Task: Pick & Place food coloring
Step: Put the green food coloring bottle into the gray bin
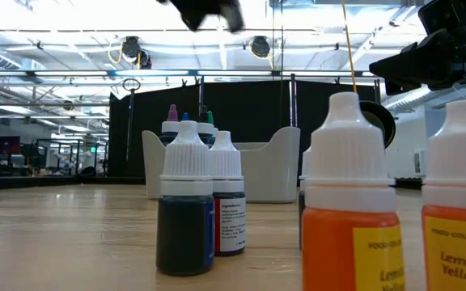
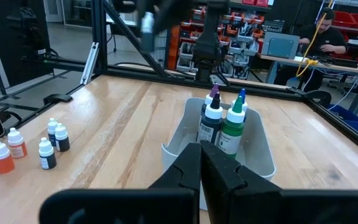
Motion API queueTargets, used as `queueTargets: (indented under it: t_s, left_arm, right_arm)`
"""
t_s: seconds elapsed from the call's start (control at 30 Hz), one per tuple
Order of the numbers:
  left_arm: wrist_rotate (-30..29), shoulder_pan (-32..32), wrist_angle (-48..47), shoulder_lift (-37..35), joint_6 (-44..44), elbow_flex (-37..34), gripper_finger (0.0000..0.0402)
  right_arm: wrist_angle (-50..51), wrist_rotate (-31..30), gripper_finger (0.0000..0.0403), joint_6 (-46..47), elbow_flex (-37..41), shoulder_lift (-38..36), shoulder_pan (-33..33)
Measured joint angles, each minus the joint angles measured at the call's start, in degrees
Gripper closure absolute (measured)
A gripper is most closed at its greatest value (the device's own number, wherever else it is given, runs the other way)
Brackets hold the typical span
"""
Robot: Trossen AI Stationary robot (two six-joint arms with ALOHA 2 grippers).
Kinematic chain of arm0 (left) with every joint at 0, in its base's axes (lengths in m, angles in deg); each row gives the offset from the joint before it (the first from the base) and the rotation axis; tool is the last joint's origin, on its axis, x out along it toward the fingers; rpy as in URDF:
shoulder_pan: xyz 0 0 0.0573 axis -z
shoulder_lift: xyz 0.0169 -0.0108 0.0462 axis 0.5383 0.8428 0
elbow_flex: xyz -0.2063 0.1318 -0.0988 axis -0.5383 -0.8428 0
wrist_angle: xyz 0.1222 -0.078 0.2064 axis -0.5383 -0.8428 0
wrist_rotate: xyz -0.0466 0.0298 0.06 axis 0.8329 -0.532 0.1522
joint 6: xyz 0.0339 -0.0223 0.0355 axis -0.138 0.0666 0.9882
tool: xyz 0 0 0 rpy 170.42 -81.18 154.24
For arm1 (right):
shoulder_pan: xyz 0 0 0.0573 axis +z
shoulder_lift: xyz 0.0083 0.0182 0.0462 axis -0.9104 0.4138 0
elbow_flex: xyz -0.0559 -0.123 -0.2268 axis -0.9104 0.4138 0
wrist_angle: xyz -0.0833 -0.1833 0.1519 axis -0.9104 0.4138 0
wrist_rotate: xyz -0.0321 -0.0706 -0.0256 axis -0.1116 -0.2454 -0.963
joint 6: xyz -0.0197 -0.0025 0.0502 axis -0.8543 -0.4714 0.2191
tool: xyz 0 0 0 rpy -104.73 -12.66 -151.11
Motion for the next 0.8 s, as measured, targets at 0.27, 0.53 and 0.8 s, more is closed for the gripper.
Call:
queueTargets:
  t_s: [0.27,0.53,0.8]
  left_arm:
    - [5.6,-7.7,-2.4,12.7,0.5,8.6,0.0327]
    - [2.8,-10.0,-19.4,24.5,6.0,28.2,0.0326]
    - [-0.2,-12.4,-15.6,25.7,3.2,22.3,0.0326]
  right_arm:
    - [-0.1,-0.1,0.0403,-1.4,0.0,0.0,0.0]
    - [-0.4,0.0,0.0403,-1.7,0.0,0.0,0.0]
    - [0.0,0.2,0.0403,-1.5,0.0,0.0,0.0]
